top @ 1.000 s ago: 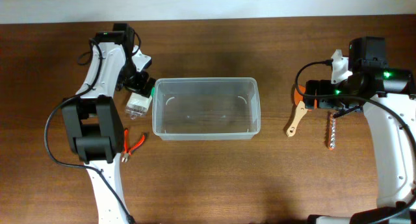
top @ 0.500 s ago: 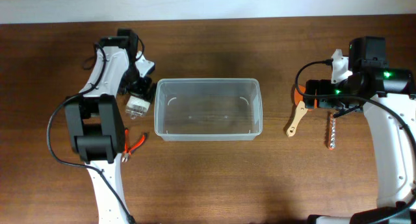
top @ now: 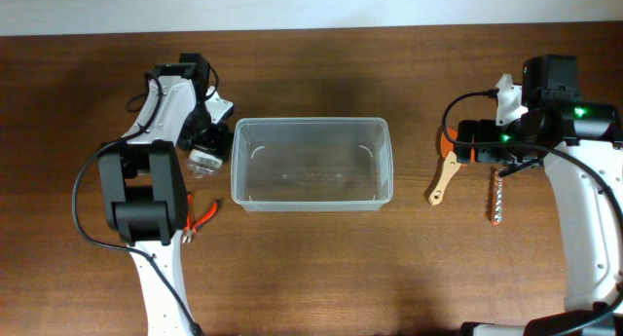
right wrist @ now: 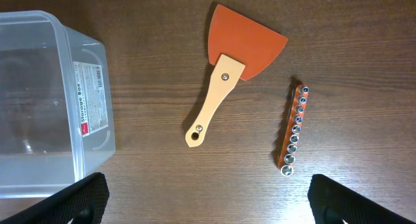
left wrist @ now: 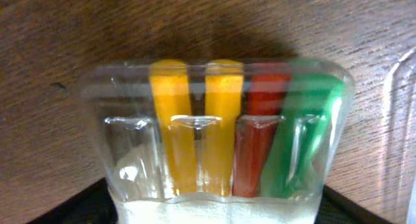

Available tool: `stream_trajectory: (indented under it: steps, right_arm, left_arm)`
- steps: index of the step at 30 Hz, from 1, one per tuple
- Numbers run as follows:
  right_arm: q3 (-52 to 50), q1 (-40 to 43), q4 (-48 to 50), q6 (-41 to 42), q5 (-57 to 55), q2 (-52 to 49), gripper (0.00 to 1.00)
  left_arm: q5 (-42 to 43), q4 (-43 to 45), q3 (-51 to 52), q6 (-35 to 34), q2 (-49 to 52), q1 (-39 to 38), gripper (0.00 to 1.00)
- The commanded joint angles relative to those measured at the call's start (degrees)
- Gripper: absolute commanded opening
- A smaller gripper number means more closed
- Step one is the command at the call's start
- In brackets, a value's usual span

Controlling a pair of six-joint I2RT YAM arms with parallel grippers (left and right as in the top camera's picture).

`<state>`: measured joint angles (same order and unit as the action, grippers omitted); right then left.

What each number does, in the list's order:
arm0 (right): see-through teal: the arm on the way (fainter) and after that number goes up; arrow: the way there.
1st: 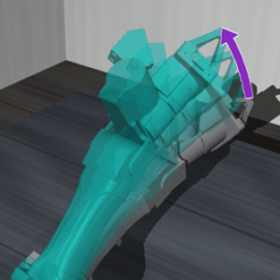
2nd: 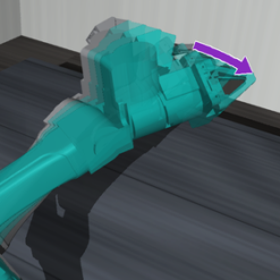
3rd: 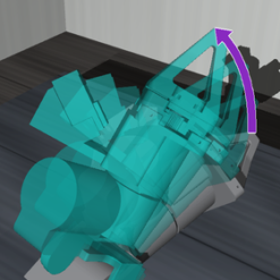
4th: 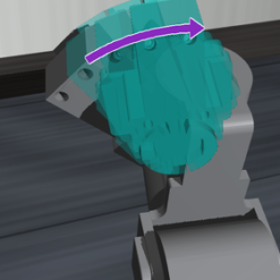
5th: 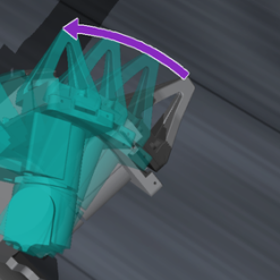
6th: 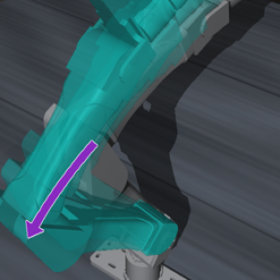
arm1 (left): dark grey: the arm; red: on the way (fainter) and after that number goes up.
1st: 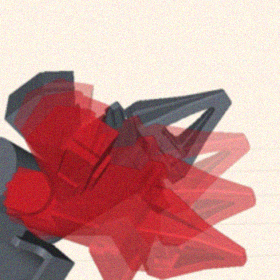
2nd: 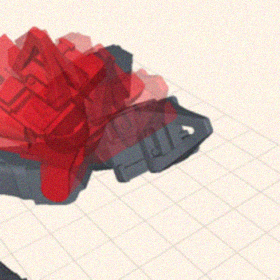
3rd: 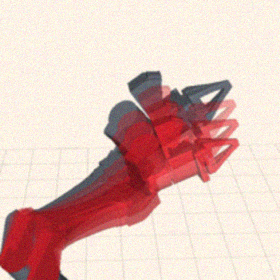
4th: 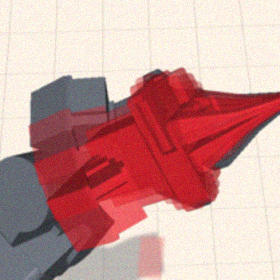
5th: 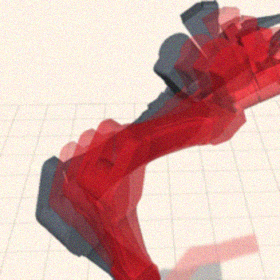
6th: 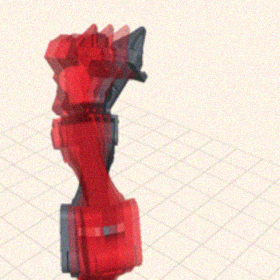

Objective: Pack container
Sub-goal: 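Grasp the clear blister pack of colored items with the left gripper, then lift the blister pack over the container and release it inside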

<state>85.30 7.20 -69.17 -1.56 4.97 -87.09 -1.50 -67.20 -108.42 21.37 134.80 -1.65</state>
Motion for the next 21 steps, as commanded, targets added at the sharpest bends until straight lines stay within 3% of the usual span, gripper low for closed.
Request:
stream_trajectory:
  steps: [1, 2, 21]
  right_arm:
    - [1.2, 0.0, -0.1, 0.3, -0.5, -0.3, 0.99]
    - [1.2, 0.0, -0.1, 0.3, -0.5, -0.3, 0.99]
    - [1.2, 0.0, -0.1, 0.3, -0.5, -0.3, 0.99]
  left_arm:
    - [1.3, 0.5, 0.8, 0.3, 0.6, -0.1, 0.72]
    - [1.3, 0.6, 0.8, 0.3, 0.6, -0.1, 0.64]
    - [0.0, 0.1, -1.0, -1.6, 0.6, -0.1, 0.06]
